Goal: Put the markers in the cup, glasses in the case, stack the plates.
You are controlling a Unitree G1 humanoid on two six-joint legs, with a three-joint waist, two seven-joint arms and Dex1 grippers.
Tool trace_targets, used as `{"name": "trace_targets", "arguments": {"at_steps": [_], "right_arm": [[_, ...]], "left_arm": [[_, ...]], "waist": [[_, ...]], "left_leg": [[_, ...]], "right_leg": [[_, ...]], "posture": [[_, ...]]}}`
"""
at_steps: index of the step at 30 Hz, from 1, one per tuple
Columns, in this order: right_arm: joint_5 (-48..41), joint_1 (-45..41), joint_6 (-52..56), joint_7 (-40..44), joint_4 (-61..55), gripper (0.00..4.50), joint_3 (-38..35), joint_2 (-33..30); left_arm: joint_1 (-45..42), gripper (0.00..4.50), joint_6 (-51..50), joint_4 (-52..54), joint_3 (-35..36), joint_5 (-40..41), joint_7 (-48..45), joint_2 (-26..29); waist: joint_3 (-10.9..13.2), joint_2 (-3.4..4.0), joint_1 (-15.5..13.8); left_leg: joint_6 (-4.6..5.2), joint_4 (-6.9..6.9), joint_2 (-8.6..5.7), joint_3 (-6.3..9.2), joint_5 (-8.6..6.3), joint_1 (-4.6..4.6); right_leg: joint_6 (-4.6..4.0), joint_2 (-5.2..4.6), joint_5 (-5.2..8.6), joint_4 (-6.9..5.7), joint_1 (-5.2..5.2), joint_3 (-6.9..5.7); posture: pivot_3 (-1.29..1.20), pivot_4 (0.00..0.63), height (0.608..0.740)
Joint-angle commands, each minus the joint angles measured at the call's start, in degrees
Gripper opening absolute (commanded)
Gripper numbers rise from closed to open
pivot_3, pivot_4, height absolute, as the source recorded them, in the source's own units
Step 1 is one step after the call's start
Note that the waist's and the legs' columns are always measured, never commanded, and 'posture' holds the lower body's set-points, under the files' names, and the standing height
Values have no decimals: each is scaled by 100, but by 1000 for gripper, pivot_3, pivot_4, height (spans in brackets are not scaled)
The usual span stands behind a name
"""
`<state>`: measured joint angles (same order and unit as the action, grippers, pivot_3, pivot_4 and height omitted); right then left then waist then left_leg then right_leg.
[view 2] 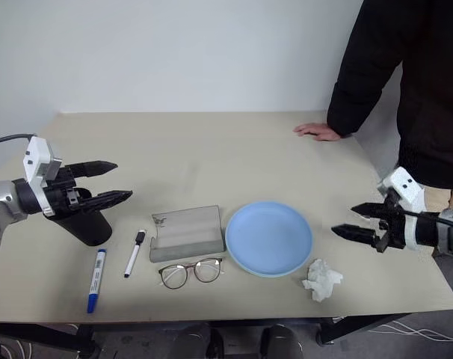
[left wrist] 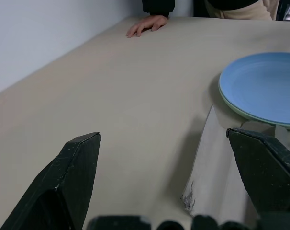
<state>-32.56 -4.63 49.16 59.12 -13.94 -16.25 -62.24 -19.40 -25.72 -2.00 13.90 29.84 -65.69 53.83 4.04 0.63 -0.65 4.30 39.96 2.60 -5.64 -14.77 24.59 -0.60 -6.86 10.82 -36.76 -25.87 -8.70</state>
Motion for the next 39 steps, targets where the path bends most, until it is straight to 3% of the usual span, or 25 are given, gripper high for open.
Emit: {"name": "trace_targets", "arguments": {"at_steps": [1,20,30,33,39], "right_arm": [[121,305,-265,25,-600,4486,16,-73],[701,1640,-740,-223,-1058,4486,789,185],[884,1719,-956,-304,-1110,4486,868,272],[923,1688,-1006,-318,-1108,3944,909,294],[990,1552,-1109,-283,-984,1967,952,296]], "left_arm": [[-52,4500,110,84,24,-62,-55,73],[184,4500,10,310,208,-38,-157,227],[107,4500,108,212,130,-94,-141,166],[86,4500,134,192,113,-104,-145,160],[116,4500,144,214,118,-92,-143,158]], "waist": [[0,-1,-3],[1,-7,-12],[2,-11,-10],[2,-11,-9],[2,-11,-8]], "left_leg": [[0,0,2,0,0,1],[0,-1,6,3,-2,3],[0,-1,7,2,-2,2],[0,0,7,3,-2,2],[0,-1,7,3,-2,2]], "right_leg": [[0,-1,0,0,-1,-2],[-1,-9,0,11,-4,-9],[-1,-9,0,12,-4,-9],[-1,-10,0,13,-3,-9],[-1,-10,0,13,-4,-9]], "posture": [[0,0,697],[0,0,697],[0,0,697],[0,0,697],[0,0,697]]}}
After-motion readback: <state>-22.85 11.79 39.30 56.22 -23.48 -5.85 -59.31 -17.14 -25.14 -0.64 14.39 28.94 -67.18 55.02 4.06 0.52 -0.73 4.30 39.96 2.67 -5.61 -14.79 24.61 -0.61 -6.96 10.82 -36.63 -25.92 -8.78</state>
